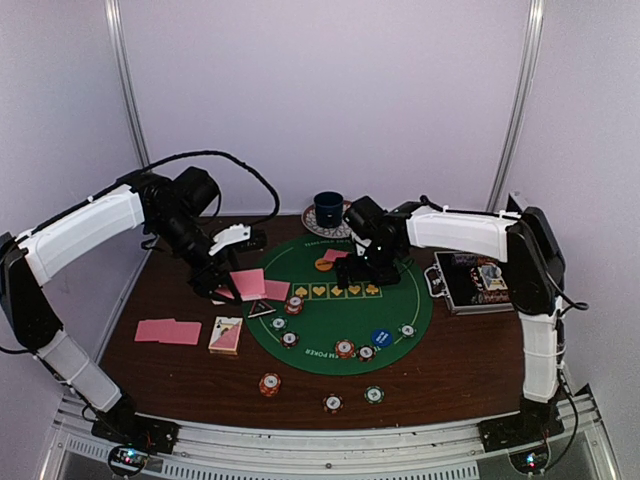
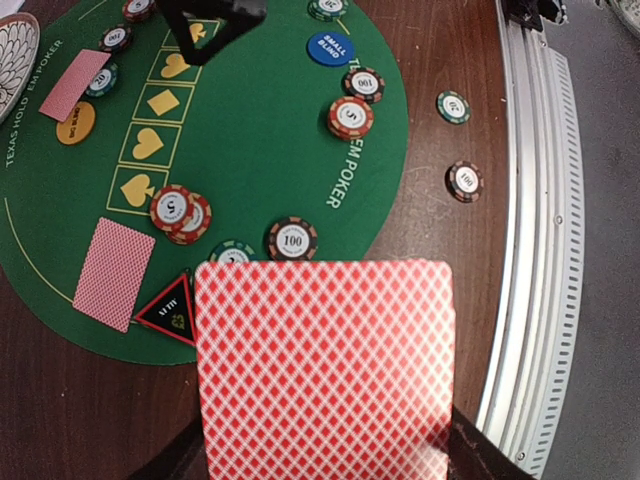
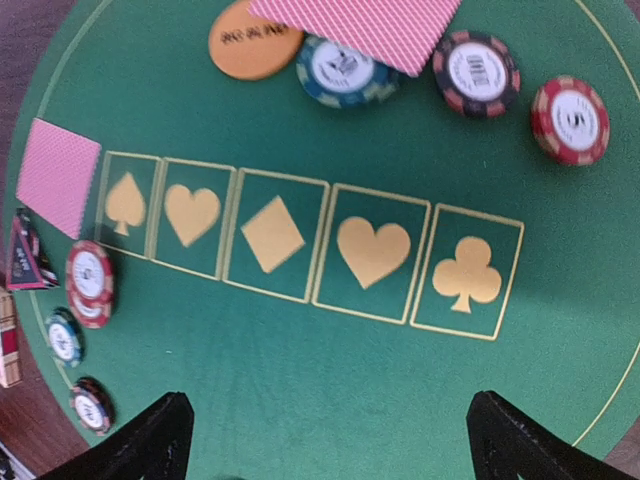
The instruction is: Distribute texas hold em gaming equipment
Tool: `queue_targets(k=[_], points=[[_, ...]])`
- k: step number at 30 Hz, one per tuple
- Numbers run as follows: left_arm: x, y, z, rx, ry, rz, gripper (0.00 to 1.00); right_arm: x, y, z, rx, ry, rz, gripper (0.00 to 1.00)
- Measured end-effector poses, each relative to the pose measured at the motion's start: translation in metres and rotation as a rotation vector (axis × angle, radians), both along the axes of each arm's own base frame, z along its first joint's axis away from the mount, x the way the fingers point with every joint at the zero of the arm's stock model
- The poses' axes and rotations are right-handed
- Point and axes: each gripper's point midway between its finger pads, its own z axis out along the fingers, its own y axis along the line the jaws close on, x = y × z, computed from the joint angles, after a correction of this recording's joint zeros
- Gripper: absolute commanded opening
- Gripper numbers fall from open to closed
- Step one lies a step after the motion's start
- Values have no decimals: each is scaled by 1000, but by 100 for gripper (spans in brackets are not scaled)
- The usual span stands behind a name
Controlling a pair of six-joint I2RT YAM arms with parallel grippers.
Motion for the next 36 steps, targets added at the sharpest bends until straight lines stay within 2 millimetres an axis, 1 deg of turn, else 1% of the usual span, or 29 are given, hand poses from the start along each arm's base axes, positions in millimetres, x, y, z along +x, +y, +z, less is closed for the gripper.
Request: queue_targets(k=[3,4,5,6,7,8,9,11,13,15,18,22,25,28,29,32,36], points=[[-1,0,2,-3,-7,-1,0,-13,-18,-27,-51,31,-75,100],[-1,1,4,-6,-12,-2,0,-18,-29,-35,-51,42,-115,100],[-1,1,5,-8,-16,-3,0,-21,-39,-37,-49,47,-147,99],[-2,1,6,-10,-20,-4,0,-24,-49,-38,-35,42,-180,99],[-3,2,7,-12,-23,-5,0,-27,-55,-35,-29,40,-194,100],[-3,2,8,-13,-26,-6,0,-27,-61,-29,-19,38,-215,100],[-4,3,8,-14,-28,-6,0,-23,-61,-20,-2,24,-224,100],[-5,3,9,-15,-30,-8,0,-15,-48,-2,58,-12,-214,99],[-6,3,8,-13,-29,-9,0,-19,-27,15,146,-27,-174,97],[-6,4,7,-12,-27,-9,0,-28,-5,30,241,-25,-133,95],[-7,4,7,-11,-24,-9,0,-47,27,56,410,-8,-66,93],[-7,4,7,-12,-24,-9,0,-72,70,102,655,19,42,91],[-7,4,7,-13,-26,-9,0,-85,93,128,794,44,105,90],[-6,4,7,-14,-27,-9,0,-96,112,143,887,80,158,89],[-6,4,7,-15,-27,-9,0,-99,117,145,900,87,173,89],[-6,3,8,-18,-27,-9,0,-106,133,146,936,130,217,89],[-6,2,8,-22,-21,-7,0,-115,153,141,957,191,270,89]])
